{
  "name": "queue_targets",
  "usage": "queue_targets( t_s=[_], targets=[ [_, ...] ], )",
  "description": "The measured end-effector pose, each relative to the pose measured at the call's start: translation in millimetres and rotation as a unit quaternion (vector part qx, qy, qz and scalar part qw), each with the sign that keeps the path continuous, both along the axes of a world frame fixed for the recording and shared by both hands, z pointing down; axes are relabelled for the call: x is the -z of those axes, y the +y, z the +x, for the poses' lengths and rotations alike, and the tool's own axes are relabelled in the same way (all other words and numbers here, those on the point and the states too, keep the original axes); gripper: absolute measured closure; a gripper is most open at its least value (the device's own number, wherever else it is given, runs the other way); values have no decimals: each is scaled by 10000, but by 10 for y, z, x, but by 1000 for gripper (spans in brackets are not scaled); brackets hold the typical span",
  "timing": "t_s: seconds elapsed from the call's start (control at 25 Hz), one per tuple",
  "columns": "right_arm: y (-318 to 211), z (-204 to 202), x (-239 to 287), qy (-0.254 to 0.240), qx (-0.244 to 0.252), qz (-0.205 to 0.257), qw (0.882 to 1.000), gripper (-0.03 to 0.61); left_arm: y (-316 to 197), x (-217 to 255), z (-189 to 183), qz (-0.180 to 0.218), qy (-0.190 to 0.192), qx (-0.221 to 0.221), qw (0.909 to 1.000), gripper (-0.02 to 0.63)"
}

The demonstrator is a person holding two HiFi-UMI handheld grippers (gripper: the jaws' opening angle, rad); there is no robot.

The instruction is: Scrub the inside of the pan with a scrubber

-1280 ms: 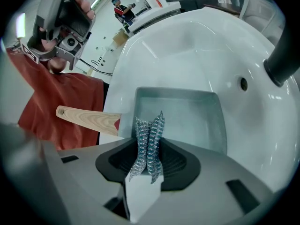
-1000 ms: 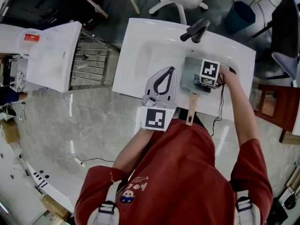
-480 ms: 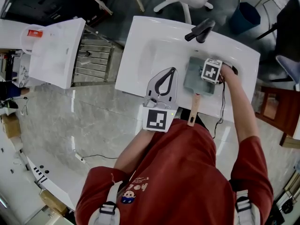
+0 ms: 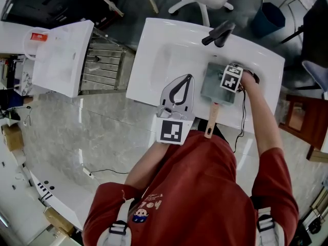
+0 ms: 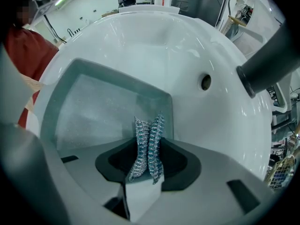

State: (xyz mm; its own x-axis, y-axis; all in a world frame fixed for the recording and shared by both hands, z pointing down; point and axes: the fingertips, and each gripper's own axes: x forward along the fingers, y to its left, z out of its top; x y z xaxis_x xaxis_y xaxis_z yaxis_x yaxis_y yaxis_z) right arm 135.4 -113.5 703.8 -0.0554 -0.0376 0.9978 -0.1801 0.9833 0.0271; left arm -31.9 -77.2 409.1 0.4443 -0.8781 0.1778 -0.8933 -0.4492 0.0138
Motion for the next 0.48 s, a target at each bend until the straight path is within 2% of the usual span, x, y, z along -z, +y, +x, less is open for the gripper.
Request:
queue_targets(
  t_s=[0.28,0.48],
  targets=[
    [-22,12,17,-109,-183,78,9997,419,-13,31,26,1,7,-34,10000,600],
    [-51,-10,192,-595,-703,298,9953,419,-27,61,60,34,36,-99,9999,600]
  ],
)
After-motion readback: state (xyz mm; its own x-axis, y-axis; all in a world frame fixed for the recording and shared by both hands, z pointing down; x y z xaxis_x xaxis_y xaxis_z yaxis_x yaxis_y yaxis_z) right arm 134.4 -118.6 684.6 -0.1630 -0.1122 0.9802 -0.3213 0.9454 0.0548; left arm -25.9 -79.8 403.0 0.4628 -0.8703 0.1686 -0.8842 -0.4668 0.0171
